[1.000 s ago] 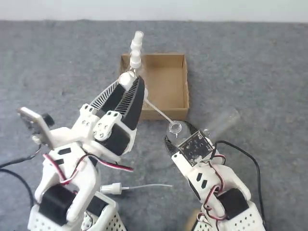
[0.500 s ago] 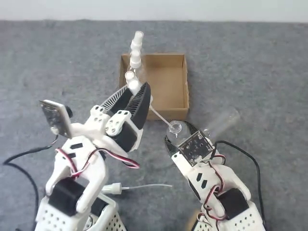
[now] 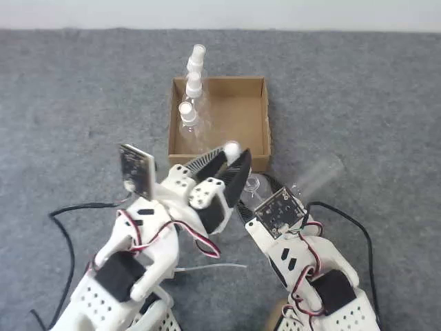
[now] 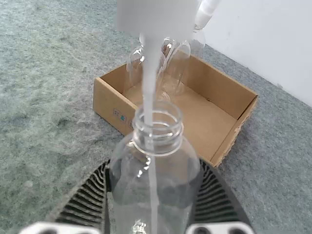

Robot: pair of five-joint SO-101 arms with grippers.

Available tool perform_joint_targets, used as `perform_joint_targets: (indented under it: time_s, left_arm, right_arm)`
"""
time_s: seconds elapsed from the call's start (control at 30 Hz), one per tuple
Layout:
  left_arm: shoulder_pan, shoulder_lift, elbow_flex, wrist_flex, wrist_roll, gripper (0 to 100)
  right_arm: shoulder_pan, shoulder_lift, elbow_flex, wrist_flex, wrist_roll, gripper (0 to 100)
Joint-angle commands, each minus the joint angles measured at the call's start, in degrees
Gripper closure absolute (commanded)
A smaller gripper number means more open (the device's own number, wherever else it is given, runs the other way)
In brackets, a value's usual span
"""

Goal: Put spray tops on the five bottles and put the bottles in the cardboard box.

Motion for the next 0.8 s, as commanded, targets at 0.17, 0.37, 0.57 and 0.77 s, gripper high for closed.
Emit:
perform_joint_targets:
  time_s: [0.17, 0.37, 0.57, 0.77]
  left_arm:
    - [1.8, -0.4, 3.6, -5.5, -7.9, 98]
    - [5.3, -0.8, 5.8, -5.4, -13.9, 98]
    - [5.5, -0.4, 5.8, -1.9, -18.7, 98]
    - [5.5, -0.4, 5.8, -1.5, -20.0, 98]
  right_arm:
    - [-0.2, -1.2, -0.8, -1.1, 0.7, 96.9]
    - [-0.2, -1.2, -0.8, -1.0, 0.7, 96.9]
    - [0.2, -1.2, -1.0, -1.0, 0.7, 96.9]
    - [1.4, -1.2, -1.1, -1.0, 0.6, 96.9]
